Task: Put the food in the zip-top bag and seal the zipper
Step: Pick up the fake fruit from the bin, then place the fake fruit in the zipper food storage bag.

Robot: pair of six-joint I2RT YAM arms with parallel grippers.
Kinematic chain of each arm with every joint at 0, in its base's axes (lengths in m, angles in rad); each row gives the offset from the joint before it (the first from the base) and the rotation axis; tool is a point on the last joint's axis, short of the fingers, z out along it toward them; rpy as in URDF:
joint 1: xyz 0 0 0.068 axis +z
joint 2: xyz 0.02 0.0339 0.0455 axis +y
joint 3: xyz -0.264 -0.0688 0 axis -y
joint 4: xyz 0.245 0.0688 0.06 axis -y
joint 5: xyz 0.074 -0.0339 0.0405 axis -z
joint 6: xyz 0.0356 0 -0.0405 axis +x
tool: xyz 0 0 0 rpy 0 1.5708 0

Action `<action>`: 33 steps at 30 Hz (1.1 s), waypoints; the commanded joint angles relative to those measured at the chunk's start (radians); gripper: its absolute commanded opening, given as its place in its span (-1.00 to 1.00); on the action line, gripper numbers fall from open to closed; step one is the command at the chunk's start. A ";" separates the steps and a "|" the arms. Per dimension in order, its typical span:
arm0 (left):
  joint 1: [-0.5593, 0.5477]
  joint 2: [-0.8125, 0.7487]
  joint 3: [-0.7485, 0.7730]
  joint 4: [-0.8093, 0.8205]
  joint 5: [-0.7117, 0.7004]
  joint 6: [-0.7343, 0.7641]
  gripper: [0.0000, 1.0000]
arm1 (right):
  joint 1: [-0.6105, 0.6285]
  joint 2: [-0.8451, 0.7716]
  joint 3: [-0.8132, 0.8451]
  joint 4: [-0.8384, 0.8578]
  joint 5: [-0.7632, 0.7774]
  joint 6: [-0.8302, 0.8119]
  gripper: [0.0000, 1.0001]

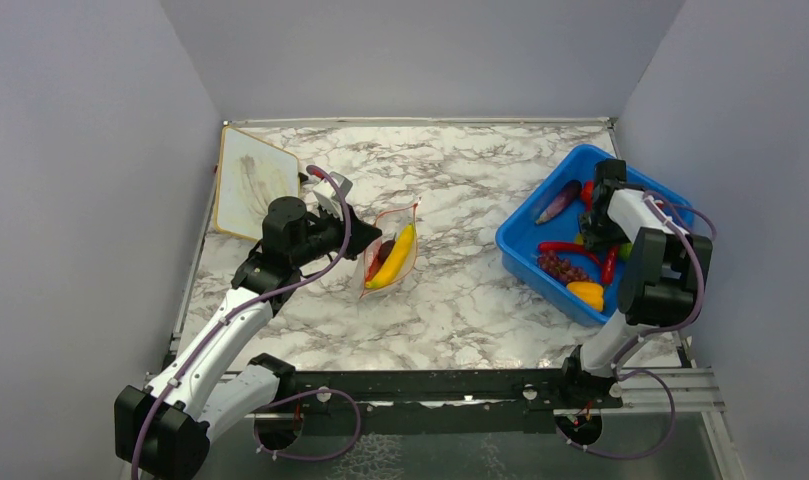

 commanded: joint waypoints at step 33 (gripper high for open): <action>-0.002 0.053 0.072 0.095 -0.082 -0.100 -1.00 | 0.035 -0.712 -0.321 0.439 -0.579 -0.572 -0.78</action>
